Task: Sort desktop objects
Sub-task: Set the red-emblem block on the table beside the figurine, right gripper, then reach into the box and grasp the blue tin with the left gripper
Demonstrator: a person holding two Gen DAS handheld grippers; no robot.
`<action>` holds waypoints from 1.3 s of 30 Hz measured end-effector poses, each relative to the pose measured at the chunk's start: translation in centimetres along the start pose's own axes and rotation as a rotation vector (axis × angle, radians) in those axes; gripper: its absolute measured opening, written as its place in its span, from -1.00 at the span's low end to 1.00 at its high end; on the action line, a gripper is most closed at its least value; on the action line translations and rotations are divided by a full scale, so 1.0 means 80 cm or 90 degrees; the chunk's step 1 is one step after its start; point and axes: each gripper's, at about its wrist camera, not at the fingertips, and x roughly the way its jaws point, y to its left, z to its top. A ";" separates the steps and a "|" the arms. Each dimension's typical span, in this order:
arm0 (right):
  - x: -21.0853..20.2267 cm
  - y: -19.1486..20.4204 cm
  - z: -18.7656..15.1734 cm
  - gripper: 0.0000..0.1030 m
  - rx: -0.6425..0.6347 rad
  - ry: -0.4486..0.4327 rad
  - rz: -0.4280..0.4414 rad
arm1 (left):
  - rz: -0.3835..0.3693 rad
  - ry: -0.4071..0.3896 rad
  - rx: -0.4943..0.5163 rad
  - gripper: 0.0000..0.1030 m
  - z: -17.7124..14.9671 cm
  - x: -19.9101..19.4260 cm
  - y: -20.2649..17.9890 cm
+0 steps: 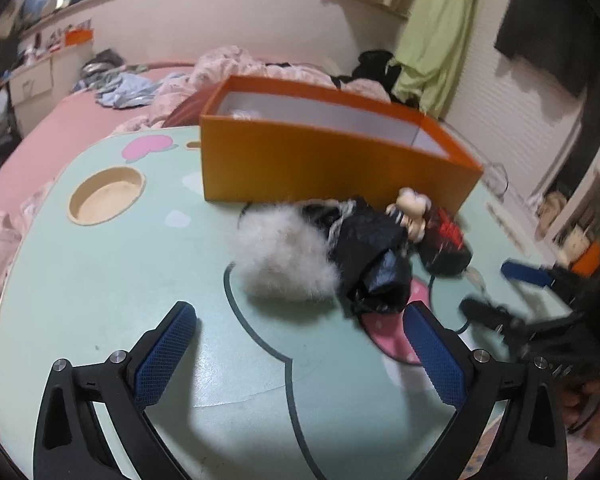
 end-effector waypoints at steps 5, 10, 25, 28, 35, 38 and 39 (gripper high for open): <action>0.006 -0.002 -0.002 0.99 0.000 0.005 0.003 | -0.029 -0.044 -0.016 1.00 0.070 -0.033 -0.014; 0.006 -0.005 0.000 0.99 -0.006 0.001 0.008 | -0.069 0.020 -0.017 1.00 0.170 -0.010 -0.038; 0.004 -0.003 -0.003 0.99 -0.011 -0.011 0.016 | -0.004 0.301 0.031 0.72 0.220 0.198 -0.108; 0.004 -0.002 -0.003 0.99 -0.011 -0.011 0.017 | 0.005 0.314 0.042 0.67 0.216 0.211 -0.117; 0.004 -0.001 -0.003 0.99 -0.011 -0.012 0.017 | 0.046 0.330 0.104 0.41 0.201 0.230 -0.138; 0.004 -0.001 -0.003 0.99 -0.011 -0.012 0.017 | 0.088 0.326 0.126 0.30 0.203 0.238 -0.133; 0.005 -0.001 -0.003 0.99 -0.011 -0.011 0.017 | 0.101 0.322 0.111 0.29 0.207 0.238 -0.126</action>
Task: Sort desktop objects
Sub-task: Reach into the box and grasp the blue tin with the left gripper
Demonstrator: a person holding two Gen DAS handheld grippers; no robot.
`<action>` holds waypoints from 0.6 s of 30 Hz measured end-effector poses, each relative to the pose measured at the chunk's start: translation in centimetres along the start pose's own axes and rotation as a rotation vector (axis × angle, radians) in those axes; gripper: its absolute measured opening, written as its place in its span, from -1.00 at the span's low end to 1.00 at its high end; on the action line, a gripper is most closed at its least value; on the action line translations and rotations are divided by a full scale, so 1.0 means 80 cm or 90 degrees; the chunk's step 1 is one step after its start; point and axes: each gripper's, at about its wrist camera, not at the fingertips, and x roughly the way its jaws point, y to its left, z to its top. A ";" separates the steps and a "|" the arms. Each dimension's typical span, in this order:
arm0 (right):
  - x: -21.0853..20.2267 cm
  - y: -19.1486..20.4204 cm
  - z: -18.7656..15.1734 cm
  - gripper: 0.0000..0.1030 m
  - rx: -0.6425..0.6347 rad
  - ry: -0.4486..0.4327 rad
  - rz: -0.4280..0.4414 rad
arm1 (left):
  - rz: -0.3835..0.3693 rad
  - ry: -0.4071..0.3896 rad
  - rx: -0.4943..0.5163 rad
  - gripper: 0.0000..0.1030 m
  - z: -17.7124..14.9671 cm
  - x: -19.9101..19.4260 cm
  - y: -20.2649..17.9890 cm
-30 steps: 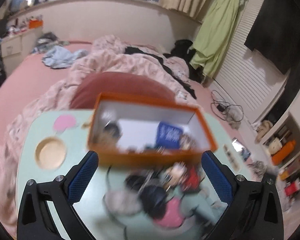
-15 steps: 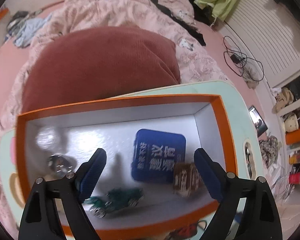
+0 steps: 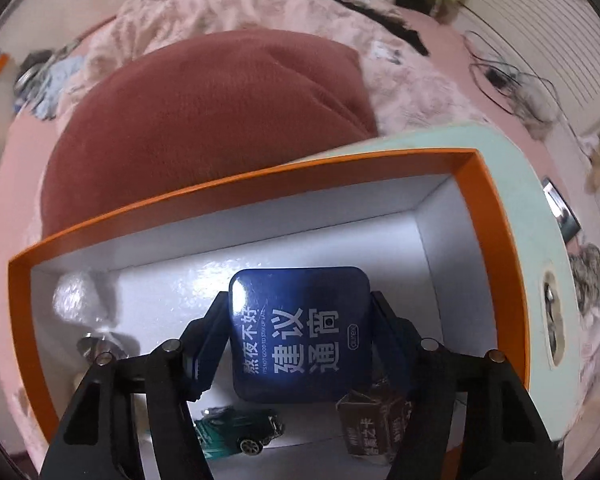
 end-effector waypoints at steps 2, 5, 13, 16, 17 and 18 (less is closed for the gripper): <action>0.000 0.000 0.001 0.99 0.000 -0.001 0.000 | 0.003 -0.004 -0.006 0.29 0.001 0.000 0.010; 0.000 0.000 0.001 0.99 0.000 -0.001 0.000 | -0.024 -0.014 -0.014 0.28 -0.004 -0.005 0.027; 0.000 0.000 0.001 0.99 0.000 -0.001 0.000 | -0.108 -0.228 -0.052 0.28 -0.051 -0.142 0.062; 0.000 0.001 0.001 0.99 0.000 -0.001 -0.001 | -0.159 -0.287 -0.051 0.28 -0.094 -0.191 0.076; 0.001 0.000 0.001 0.99 0.000 -0.001 0.000 | -0.169 -0.293 -0.049 0.28 -0.102 -0.197 0.076; 0.001 0.000 0.001 0.99 0.001 -0.001 0.000 | -0.181 -0.302 -0.050 0.28 -0.124 -0.204 0.081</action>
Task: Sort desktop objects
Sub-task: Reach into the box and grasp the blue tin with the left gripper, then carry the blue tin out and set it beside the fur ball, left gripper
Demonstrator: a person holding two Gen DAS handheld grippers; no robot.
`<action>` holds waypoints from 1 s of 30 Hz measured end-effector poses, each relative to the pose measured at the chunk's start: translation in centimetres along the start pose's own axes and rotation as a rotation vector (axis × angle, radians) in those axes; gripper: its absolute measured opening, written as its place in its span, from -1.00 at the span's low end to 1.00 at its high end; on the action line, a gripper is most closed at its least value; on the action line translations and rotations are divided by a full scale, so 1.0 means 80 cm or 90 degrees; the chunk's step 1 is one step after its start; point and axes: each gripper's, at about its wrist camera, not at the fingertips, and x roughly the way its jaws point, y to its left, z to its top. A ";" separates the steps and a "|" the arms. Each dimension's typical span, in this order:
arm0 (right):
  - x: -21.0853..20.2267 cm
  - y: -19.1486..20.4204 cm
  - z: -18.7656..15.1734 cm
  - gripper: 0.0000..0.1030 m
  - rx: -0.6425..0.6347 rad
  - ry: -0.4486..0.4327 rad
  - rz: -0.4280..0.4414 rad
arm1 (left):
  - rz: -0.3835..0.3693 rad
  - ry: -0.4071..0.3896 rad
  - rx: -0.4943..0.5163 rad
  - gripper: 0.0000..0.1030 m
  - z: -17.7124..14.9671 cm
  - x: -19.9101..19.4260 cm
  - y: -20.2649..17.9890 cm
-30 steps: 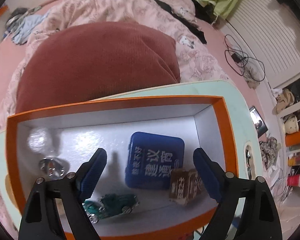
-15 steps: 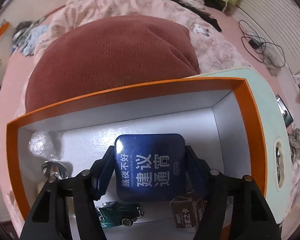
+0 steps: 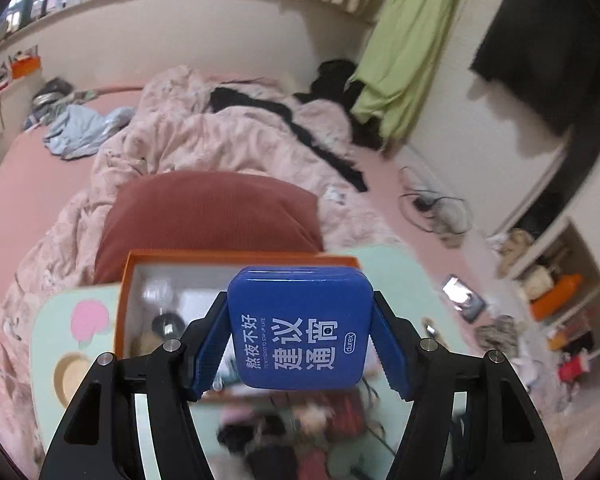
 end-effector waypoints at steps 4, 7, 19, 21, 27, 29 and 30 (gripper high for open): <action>0.000 0.001 0.000 0.99 0.000 0.000 -0.001 | -0.014 0.009 -0.005 0.28 -0.056 -0.016 0.011; 0.000 0.001 0.000 0.99 0.001 0.000 -0.001 | -0.026 0.052 -0.020 0.28 -0.098 -0.001 0.025; 0.000 0.002 0.001 0.99 0.000 0.000 -0.001 | 0.013 0.008 -0.069 0.66 -0.139 0.017 0.046; 0.000 0.002 0.001 0.99 0.000 0.000 -0.001 | 0.049 -0.022 -0.059 0.81 -0.141 -0.001 0.051; 0.000 0.002 0.001 0.99 0.000 0.000 -0.002 | 0.174 -0.028 -0.029 0.92 -0.173 -0.015 0.068; 0.000 0.002 0.001 0.99 0.000 0.001 -0.002 | 0.143 -0.010 -0.025 0.92 -0.191 -0.012 0.069; 0.000 0.002 0.001 0.99 0.000 0.001 -0.002 | 0.133 -0.001 -0.024 0.92 -0.198 -0.008 0.068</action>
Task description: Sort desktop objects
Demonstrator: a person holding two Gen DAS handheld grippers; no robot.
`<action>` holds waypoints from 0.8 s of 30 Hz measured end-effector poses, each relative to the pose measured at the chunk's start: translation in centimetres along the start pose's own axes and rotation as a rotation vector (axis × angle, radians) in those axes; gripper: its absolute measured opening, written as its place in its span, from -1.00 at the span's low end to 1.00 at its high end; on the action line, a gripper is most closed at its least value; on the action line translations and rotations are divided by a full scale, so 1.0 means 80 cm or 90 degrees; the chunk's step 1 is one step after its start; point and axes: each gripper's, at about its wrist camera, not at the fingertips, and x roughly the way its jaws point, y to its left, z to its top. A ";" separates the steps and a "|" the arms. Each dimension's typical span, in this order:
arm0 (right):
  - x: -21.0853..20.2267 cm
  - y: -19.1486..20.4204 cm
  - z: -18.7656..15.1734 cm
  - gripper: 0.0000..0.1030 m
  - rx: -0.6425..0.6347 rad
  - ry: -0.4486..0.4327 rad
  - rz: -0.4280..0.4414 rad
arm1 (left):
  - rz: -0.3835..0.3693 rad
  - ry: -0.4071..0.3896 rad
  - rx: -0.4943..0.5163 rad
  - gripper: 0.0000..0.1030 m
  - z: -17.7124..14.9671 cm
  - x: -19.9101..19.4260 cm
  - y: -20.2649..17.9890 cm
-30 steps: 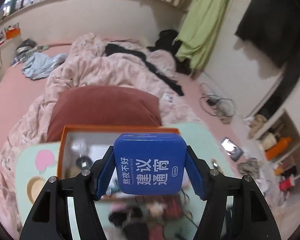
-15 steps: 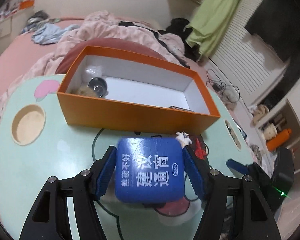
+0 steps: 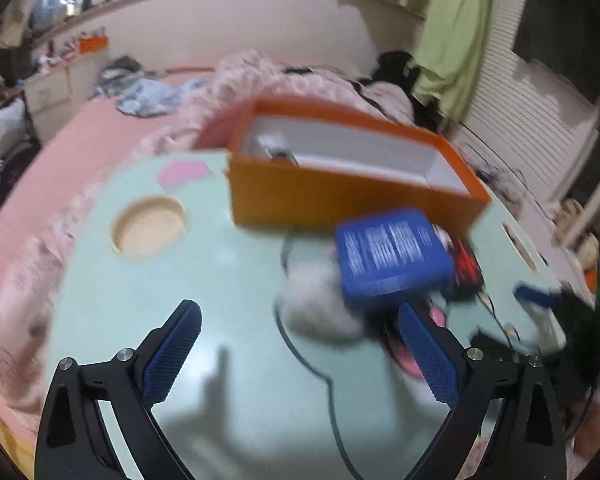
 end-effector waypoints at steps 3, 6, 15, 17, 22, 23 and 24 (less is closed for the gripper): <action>0.000 -0.001 0.000 0.99 0.000 0.000 0.000 | -0.004 0.027 0.014 0.92 -0.016 0.018 -0.009; 0.001 -0.001 0.000 0.99 0.000 0.000 0.000 | 0.048 0.049 0.060 0.96 -0.020 0.037 -0.028; -0.008 -0.002 0.002 0.55 -0.007 -0.004 0.026 | 0.055 0.022 0.077 1.00 -0.023 0.035 -0.036; -0.024 -0.003 0.023 0.36 -0.017 -0.024 0.043 | 0.054 0.020 0.078 1.00 -0.023 0.036 -0.036; -0.065 -0.018 0.136 0.33 0.035 -0.021 0.164 | 0.049 0.020 0.085 1.00 -0.029 0.039 -0.040; -0.059 -0.020 0.154 0.32 0.056 0.011 0.190 | 0.049 0.020 0.085 1.00 -0.030 0.038 -0.040; -0.047 -0.024 0.178 0.32 0.088 0.057 0.225 | 0.048 0.020 0.085 1.00 -0.030 0.038 -0.040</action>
